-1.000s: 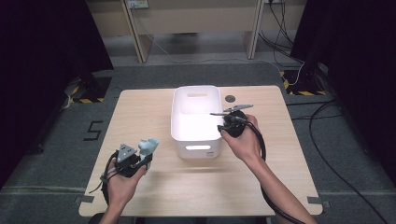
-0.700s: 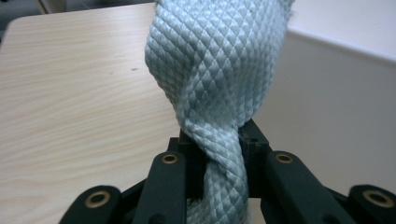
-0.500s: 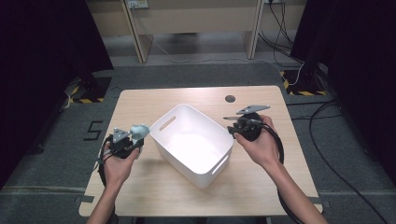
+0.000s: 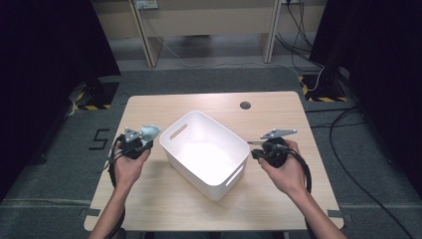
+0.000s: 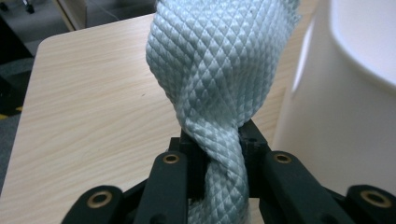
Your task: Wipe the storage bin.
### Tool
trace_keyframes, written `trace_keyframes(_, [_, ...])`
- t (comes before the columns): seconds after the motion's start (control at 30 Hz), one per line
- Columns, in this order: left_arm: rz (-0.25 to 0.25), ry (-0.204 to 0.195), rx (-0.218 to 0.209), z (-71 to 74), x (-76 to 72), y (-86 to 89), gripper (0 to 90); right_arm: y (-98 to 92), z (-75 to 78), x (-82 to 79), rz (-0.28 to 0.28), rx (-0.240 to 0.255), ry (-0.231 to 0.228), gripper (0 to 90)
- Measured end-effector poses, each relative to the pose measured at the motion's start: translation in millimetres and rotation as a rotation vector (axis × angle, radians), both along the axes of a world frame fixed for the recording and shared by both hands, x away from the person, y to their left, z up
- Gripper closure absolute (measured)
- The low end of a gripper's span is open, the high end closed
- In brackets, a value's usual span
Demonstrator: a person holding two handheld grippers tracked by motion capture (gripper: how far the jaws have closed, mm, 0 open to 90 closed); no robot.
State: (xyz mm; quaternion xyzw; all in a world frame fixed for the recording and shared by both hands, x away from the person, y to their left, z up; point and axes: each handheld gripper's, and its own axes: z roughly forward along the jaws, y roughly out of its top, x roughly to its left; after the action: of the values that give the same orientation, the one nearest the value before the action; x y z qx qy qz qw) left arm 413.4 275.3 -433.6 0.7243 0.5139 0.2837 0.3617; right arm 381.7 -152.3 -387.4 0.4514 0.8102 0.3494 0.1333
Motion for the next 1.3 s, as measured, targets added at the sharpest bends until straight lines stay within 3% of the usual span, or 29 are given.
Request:
trace_keyframes(0.2, [-0.041,-0.006,0.012,1.3,4.5,-7.4,76.8,10.2,-4.5,-9.8,0.034,-0.024,0.021,88.3])
trace_keyframes(0.37, [-0.104,-0.01,0.025,2.4,5.6,-11.5,77.1,12.2,-4.2,-11.7,0.052,-0.028,0.022,90.0])
trace_keyframes(0.63, [-0.149,-0.014,0.037,2.4,4.1,-15.9,77.3,18.6,-2.8,-18.9,0.102,-0.028,0.032,90.0])
trace_keyframes(0.87, [-0.176,-0.025,0.068,4.8,4.4,-16.7,77.7,19.3,-5.2,-15.1,0.119,-0.029,0.053,90.0])
trace_keyframes(1.03, [-0.208,-0.034,0.074,7.0,-0.1,-21.5,77.9,15.7,-5.0,0.3,0.07,-0.056,0.031,90.0])
trace_keyframes(1.2, [-0.257,-0.039,0.069,7.8,-12.1,-35.4,77.9,4.6,-6.5,33.9,-0.089,-0.047,0.011,89.9])
trace_keyframes(1.23, [-0.271,-0.043,0.076,8.1,-16.2,-41.7,77.9,1.7,-7.0,48.1,-0.162,-0.032,0.01,89.4])
trace_keyframes(1.27, [-0.271,-0.043,0.076,8.1,-16.2,-41.7,77.8,1.7,-7.0,48.1,-0.162,-0.032,0.01,89.4])
trace_keyframes(1.3, [-0.271,-0.046,0.076,8.0,-18.4,-45.9,77.8,1.5,-7.5,59.9,-0.214,-0.025,0.001,88.5])
